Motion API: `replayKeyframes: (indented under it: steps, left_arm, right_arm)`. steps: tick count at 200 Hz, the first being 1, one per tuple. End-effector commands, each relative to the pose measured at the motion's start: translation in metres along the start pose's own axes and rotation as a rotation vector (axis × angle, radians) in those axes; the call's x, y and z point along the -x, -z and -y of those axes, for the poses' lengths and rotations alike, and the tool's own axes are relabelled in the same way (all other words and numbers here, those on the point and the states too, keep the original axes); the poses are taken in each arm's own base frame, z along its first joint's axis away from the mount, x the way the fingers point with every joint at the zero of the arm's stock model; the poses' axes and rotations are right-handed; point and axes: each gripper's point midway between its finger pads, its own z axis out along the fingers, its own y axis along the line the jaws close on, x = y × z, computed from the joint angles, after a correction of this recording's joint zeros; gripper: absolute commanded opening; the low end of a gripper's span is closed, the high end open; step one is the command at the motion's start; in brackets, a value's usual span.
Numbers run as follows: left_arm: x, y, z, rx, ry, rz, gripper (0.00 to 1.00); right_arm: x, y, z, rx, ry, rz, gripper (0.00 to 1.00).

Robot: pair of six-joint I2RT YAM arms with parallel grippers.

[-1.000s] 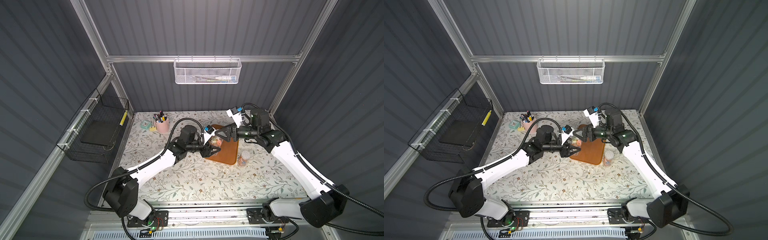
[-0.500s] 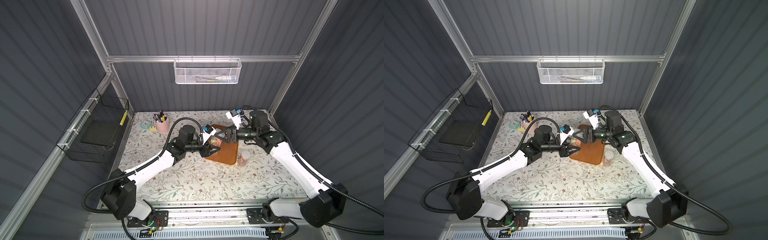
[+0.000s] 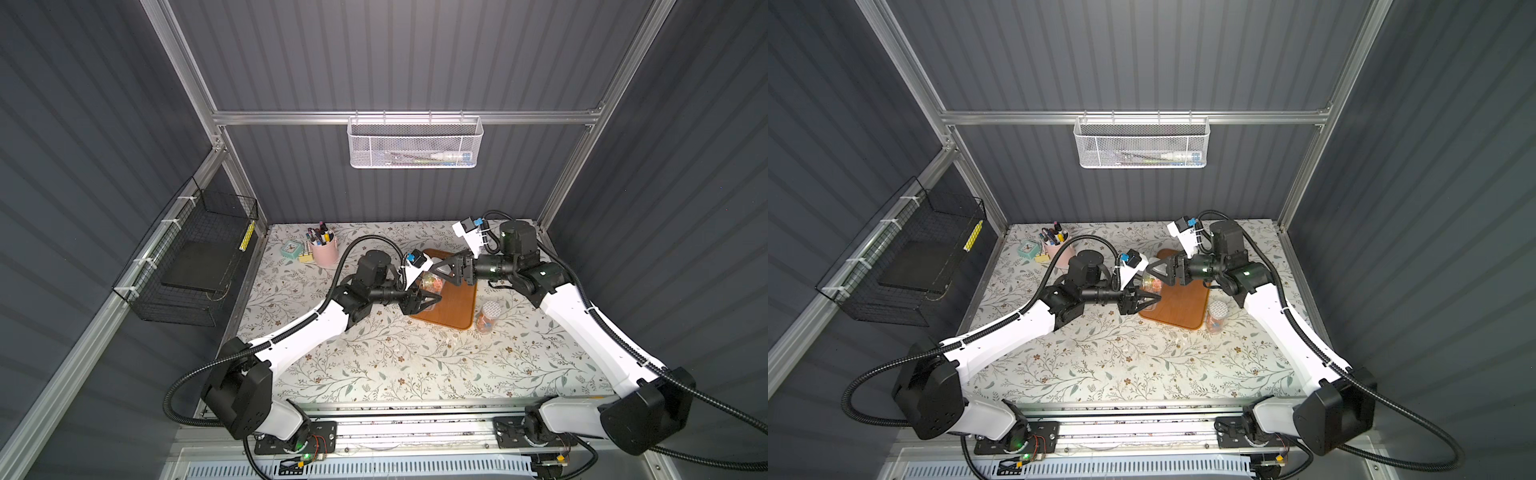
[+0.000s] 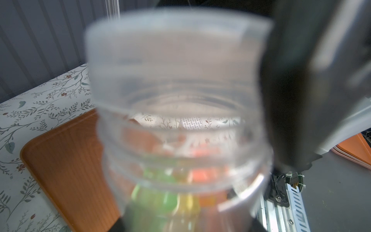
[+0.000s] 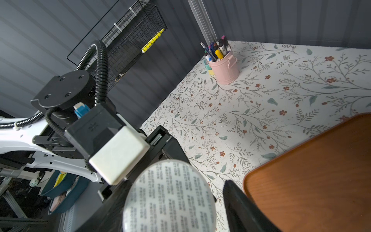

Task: Pour the candies out of the jar
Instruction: Unscrew the lid from the jar.

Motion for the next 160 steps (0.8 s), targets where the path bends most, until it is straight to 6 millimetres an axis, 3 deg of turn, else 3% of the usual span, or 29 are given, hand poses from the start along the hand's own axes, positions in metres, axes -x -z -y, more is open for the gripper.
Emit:
replayKeyframes:
  steps: [1, 78, 141, 160]
  left_arm:
    - [0.014, 0.003, 0.009, -0.03, -0.043, 0.035, 0.0]
    - [0.008, -0.003, 0.006, -0.035, -0.024, 0.011, 0.0]
    - [0.002, -0.005, 0.002, -0.018, -0.02, -0.003, 0.0]
    - [-0.004, -0.004, -0.005, 0.021, -0.017, -0.002, 0.0]
  right_arm:
    - [0.007, 0.007, -0.003, -0.02, 0.025, 0.028, 0.68]
    - [0.012, 0.014, 0.0, -0.08, 0.079, 0.037, 0.55]
    - [0.014, 0.019, 0.005, -0.13, 0.092, 0.059, 0.55]
    - [0.012, 0.024, 0.016, -0.213, 0.101, 0.049, 0.55]
